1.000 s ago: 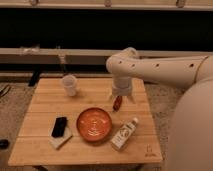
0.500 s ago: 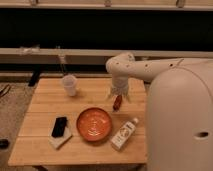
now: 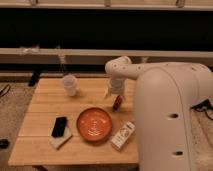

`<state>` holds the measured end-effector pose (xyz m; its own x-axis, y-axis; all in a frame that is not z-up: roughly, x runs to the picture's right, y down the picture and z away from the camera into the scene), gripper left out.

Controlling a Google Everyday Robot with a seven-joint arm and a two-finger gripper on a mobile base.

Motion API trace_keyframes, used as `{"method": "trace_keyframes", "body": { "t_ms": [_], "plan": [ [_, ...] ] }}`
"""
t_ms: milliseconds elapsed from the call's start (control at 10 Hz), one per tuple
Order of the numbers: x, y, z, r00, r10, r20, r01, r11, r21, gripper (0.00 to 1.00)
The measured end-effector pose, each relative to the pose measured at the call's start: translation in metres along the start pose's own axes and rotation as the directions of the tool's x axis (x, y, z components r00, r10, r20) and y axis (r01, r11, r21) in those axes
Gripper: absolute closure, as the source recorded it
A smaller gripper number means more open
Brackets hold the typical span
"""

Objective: Place the pepper in the ceramic bowl

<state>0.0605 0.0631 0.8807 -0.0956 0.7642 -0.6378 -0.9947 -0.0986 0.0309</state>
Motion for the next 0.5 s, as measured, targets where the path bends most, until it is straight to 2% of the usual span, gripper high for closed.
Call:
{"method": "trace_keyframes", "body": {
  "t_ms": [500],
  "plan": [
    [-0.020, -0.015, 0.028, 0.999, 0.043, -0.016, -0.043, 0.999, -0.017, 0.20]
  ]
}}
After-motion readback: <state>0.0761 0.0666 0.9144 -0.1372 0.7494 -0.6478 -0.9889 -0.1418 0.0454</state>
